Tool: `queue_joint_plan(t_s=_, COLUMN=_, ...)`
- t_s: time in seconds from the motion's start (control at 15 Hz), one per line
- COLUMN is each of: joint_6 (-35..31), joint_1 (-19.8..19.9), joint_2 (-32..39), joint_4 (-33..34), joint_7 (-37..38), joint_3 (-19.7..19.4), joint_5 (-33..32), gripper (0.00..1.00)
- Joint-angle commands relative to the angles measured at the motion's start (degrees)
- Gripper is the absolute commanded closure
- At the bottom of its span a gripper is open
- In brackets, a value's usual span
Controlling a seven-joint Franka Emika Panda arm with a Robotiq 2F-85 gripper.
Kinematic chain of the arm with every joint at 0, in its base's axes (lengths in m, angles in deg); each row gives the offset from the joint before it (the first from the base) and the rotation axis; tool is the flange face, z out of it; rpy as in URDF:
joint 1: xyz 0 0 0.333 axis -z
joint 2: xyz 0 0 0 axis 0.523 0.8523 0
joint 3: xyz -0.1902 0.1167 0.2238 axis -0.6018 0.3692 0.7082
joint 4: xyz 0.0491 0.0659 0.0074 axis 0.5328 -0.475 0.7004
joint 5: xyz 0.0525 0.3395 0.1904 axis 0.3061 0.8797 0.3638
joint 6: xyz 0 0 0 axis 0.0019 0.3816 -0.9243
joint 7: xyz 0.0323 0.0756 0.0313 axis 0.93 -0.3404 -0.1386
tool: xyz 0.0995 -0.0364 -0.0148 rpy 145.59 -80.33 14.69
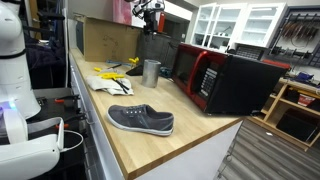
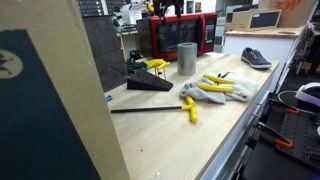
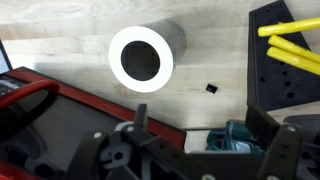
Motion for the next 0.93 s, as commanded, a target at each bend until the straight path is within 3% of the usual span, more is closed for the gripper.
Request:
queue_joint_plan(t_s=0.0, joint_6=-6.4, joint_1=1.7, joint_2=-9.7, joint_4=-11.5, joint_7=-7.1, joint_3=2.2, joint_5=0.0, gripper=0.0)
queue_joint_plan(t_s=0.2, joint_6=-10.2, joint_1=2.4, joint_2=-15.8, joint_4=-18.5, joint_7=-13.5, joint_3=3.6, joint_5=3.1, gripper=0.0)
queue_joint_plan(t_s=0.27, joint_6=-7.4, joint_1=2.3, joint_2=-17.1, joint_4=-19.1, joint_7=-17.9, joint_3=4.1, joint_5=4.8, gripper=0.0)
queue_joint_plan(t_s=0.33, joint_6=-0.6, joint_1=2.0, joint_2=-16.4, joint_4=-18.2, joint_7=-17.4, joint_3=4.7, joint_5=4.9, gripper=0.0)
queue_joint_plan(t_s=0.4, joint_6=-4.8, joint_1=2.6, joint_2=-13.7, joint_4=-15.4, joint_7=-14.5, joint_3=4.7, joint_5=3.6, gripper=0.0)
queue_joint_plan(t_s=0.53, joint_6=-1.4, joint_1=2.5, joint_2=-15.3, joint_4=-17.0, joint_7=-15.6, joint_3=5.4, joint_5=4.1, gripper=0.0)
queue_joint_plan(t_s=0.87, joint_6=-1.2, joint_1=2.5, joint_2=-15.5, joint_4=-17.6, joint_7=-15.7, joint_3=5.6, joint_5=4.1, gripper=0.0)
